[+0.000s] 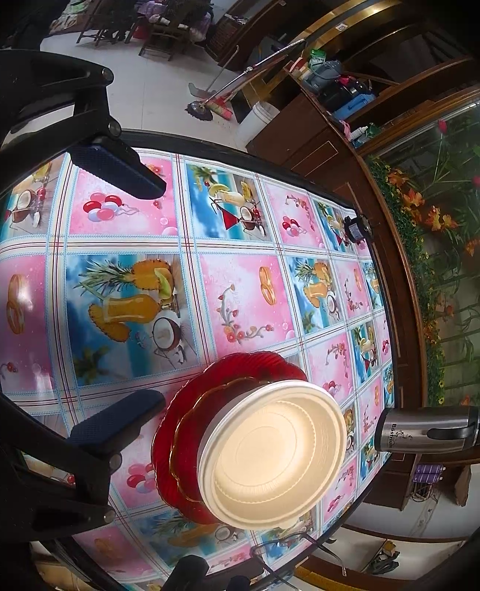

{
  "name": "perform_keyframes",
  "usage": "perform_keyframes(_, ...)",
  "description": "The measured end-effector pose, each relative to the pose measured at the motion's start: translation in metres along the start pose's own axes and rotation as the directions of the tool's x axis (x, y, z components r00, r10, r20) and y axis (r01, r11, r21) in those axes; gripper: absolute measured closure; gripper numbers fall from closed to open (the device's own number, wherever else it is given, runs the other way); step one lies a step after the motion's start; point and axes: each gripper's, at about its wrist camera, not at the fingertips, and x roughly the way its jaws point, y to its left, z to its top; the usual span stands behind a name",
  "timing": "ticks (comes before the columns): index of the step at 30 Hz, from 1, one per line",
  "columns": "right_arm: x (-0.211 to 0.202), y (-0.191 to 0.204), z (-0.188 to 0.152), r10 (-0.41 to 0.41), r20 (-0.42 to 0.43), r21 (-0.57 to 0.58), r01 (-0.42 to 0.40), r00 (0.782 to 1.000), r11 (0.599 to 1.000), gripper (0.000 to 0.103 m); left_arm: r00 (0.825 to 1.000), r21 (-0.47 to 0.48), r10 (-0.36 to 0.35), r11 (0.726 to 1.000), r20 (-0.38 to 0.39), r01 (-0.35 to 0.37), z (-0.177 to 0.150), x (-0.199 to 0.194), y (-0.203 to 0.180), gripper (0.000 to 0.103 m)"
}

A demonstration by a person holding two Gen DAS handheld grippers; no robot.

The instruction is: Organize plates and bowls

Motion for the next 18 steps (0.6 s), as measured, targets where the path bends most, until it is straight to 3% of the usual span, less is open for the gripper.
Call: perform_keyframes(18,0.0007,0.0012,-0.0009,0.01,0.0,0.005,-0.01,1.0,1.0,0.001,1.0,-0.013,-0.011,1.0,0.0,0.011,0.001,0.0005,0.0015,0.0)
